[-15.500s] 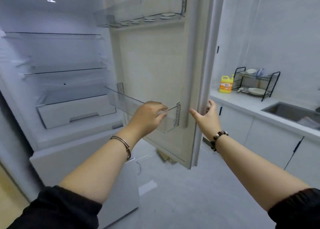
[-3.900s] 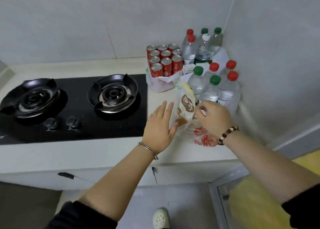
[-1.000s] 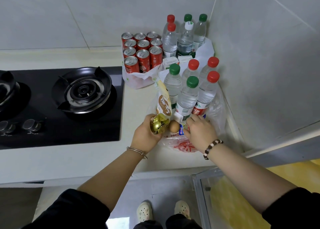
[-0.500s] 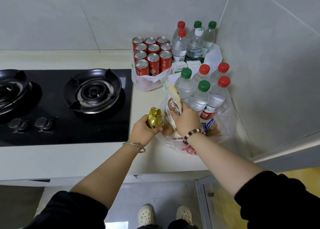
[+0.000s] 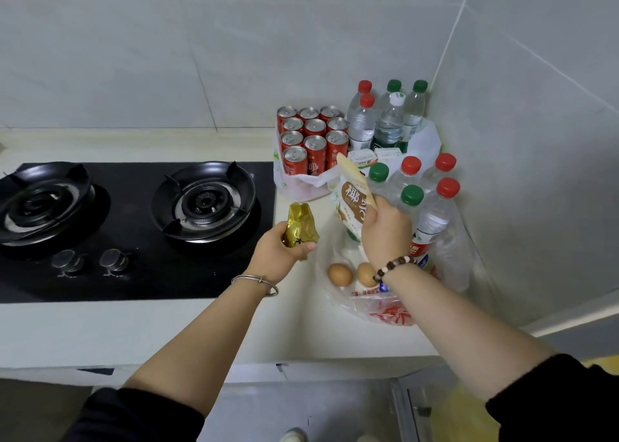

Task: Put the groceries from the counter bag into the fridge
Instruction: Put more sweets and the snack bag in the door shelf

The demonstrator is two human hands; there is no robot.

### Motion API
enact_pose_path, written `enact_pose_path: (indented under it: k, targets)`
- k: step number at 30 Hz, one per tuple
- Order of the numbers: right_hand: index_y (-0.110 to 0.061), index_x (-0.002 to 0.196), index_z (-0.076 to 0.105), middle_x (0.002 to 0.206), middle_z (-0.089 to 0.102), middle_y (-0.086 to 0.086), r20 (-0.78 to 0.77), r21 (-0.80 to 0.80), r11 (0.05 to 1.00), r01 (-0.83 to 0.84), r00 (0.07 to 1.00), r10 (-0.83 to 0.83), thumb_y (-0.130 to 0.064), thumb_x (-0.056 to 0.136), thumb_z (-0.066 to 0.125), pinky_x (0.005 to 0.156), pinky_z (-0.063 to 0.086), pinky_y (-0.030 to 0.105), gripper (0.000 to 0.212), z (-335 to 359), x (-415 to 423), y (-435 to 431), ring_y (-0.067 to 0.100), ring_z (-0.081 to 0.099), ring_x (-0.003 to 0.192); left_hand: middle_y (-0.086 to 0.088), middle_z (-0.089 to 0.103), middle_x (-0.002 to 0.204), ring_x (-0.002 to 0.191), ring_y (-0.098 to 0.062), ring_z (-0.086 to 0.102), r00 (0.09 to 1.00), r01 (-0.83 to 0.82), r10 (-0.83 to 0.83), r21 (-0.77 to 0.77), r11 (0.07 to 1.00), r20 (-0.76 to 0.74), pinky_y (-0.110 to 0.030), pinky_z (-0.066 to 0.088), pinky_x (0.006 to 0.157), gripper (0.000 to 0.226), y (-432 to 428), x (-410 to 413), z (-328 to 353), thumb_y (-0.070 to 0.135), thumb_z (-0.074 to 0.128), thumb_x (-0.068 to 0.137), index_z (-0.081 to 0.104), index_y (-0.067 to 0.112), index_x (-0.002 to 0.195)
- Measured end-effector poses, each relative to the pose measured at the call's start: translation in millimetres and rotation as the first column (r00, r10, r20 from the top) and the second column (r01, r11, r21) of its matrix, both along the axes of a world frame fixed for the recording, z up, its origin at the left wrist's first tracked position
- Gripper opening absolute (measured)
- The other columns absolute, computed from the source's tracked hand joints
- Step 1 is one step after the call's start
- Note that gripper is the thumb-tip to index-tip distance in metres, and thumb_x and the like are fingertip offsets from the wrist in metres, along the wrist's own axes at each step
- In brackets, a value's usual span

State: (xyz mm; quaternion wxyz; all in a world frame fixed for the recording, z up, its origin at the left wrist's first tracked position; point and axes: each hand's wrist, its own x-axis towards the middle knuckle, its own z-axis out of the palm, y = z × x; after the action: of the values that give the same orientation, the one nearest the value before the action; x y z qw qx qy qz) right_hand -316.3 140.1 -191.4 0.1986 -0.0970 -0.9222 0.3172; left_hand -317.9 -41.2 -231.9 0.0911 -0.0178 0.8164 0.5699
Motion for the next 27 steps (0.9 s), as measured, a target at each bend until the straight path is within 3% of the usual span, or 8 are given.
enact_pose_path:
  k: [3,6,8,11,14,17,20,27]
  targets:
    - [-0.003,0.098,0.066,0.074,0.066,0.017,-0.114,0.022,0.999,-0.036,0.993,0.039,-0.006,0.093,0.047,0.053,0.044,0.032,0.021,20,0,-10,0.033,0.058,0.064,-0.015,0.068,0.092,0.071,-0.014,0.065,0.998,-0.002,0.003,0.012,1.0,-0.063,-0.016,0.054,0.064,0.024,-8,-1,18,0.015,0.074,0.081,0.059,0.009,0.1]
    - [0.0,0.091,0.065,0.064,0.056,0.01,-0.155,-0.006,0.997,-0.079,0.985,0.077,-0.006,0.093,0.047,0.046,0.026,0.025,0.019,37,2,-29,0.024,0.047,0.058,-0.004,0.066,0.086,0.066,0.0,0.063,0.99,-0.06,0.058,-0.013,0.998,-0.127,-0.009,0.049,0.059,0.028,-17,6,34,0.018,0.072,0.082,0.057,0.008,0.104]
    - [0.0,0.09,0.064,0.066,0.059,0.013,-0.164,-0.028,0.99,-0.141,0.977,0.135,-0.008,0.095,0.047,0.048,0.032,0.026,0.02,44,6,-42,0.026,0.049,0.059,0.005,0.062,0.081,0.061,0.008,0.058,0.979,-0.126,0.117,-0.044,0.991,-0.169,-0.007,0.044,0.056,0.027,-27,17,41,0.02,0.071,0.083,0.057,0.011,0.104]
    - [-0.003,0.092,0.064,0.076,0.065,0.016,-0.177,-0.061,0.963,-0.264,0.952,0.25,-0.013,0.096,0.045,0.057,0.048,0.037,0.022,52,16,-65,0.031,0.059,0.069,0.008,0.061,0.086,0.074,-0.001,0.057,0.956,-0.231,0.206,-0.1,0.968,-0.211,-0.012,0.042,0.063,0.033,-45,41,49,0.028,0.073,0.08,0.058,0.017,0.107]
    - [-0.003,0.096,0.064,0.082,0.065,0.01,-0.186,-0.079,0.911,-0.405,0.904,0.385,-0.014,0.098,0.044,0.053,0.042,0.026,0.023,59,35,-88,0.019,0.056,0.07,0.01,0.06,0.083,0.073,-0.002,0.055,0.911,-0.371,0.341,-0.099,0.923,-0.232,-0.008,0.042,0.059,0.031,-61,76,57,0.028,0.074,0.079,0.057,0.02,0.103]
    - [-0.003,0.096,0.063,0.09,0.067,0.01,-0.209,-0.086,0.832,-0.549,0.826,0.523,-0.018,0.098,0.044,0.055,0.042,0.02,0.025,64,60,-116,0.018,0.061,0.078,0.009,0.061,0.082,0.072,-0.007,0.058,0.82,-0.541,0.512,-0.054,0.839,-0.256,-0.01,0.046,0.061,0.035,-73,124,63,0.031,0.076,0.077,0.058,0.021,0.105]
    - [-0.004,0.091,0.065,0.083,0.068,0.011,-0.27,-0.114,0.742,-0.661,0.739,0.617,-0.017,0.098,0.044,0.058,0.038,0.025,0.026,74,95,-150,0.025,0.062,0.073,0.004,0.066,0.087,0.077,-0.015,0.065,0.696,-0.695,0.669,-0.012,0.719,-0.262,-0.03,0.057,0.071,0.036,-89,178,71,0.034,0.077,0.075,0.057,0.026,0.104]
    - [-0.004,0.082,0.062,0.07,0.058,-0.002,-0.319,-0.191,0.383,-0.904,0.426,0.846,-0.019,0.098,0.045,0.053,0.043,0.02,0.027,94,215,-224,0.014,0.057,0.064,0.012,0.06,0.095,0.083,-0.007,0.062,0.346,-0.933,0.875,-0.023,0.36,-0.338,-0.026,0.056,0.074,0.046,-124,342,99,0.034,0.077,0.075,0.049,0.025,0.11]
